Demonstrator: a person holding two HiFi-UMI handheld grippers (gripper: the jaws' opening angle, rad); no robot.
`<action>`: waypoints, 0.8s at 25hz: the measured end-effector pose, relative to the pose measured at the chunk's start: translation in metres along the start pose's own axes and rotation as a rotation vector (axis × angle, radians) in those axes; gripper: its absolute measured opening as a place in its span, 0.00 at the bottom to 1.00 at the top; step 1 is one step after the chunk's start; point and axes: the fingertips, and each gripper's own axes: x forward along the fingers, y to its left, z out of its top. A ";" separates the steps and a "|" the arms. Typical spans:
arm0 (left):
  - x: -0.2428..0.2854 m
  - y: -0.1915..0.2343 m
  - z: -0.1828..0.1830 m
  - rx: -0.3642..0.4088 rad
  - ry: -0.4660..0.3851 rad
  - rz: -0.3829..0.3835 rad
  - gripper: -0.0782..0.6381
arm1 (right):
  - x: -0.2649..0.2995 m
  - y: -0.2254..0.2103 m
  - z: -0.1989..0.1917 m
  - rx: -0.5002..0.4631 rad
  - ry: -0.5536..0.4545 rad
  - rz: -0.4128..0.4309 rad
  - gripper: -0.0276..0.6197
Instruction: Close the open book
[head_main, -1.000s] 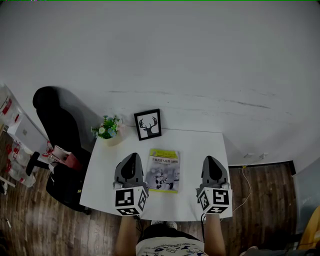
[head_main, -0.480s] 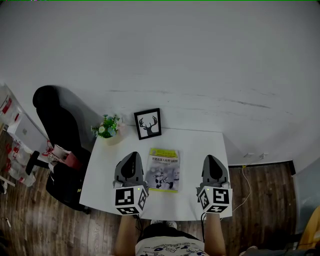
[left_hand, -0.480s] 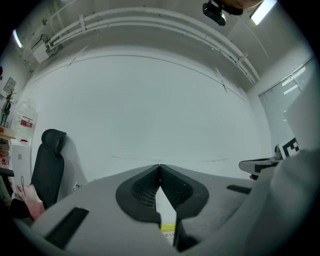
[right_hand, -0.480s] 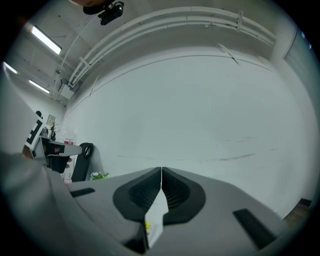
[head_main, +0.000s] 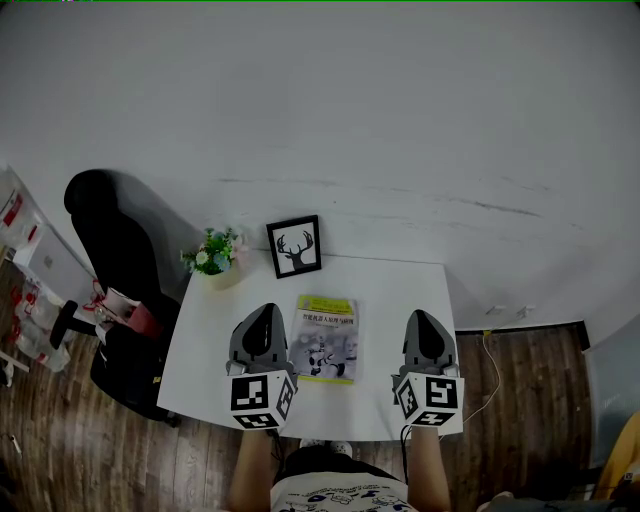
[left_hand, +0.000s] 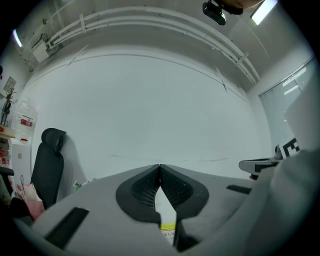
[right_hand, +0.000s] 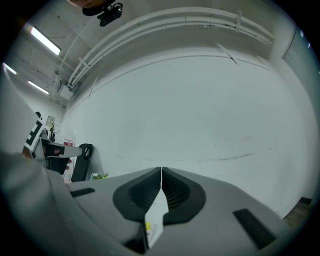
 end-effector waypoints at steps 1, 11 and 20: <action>0.000 0.000 0.000 -0.001 0.000 0.000 0.14 | 0.000 0.000 0.000 0.000 0.000 -0.001 0.09; 0.001 0.000 -0.002 0.006 0.006 0.004 0.14 | 0.002 0.001 -0.005 -0.003 0.016 0.000 0.09; 0.001 -0.002 -0.002 0.013 0.006 0.004 0.14 | 0.001 0.000 -0.005 -0.004 0.015 0.001 0.09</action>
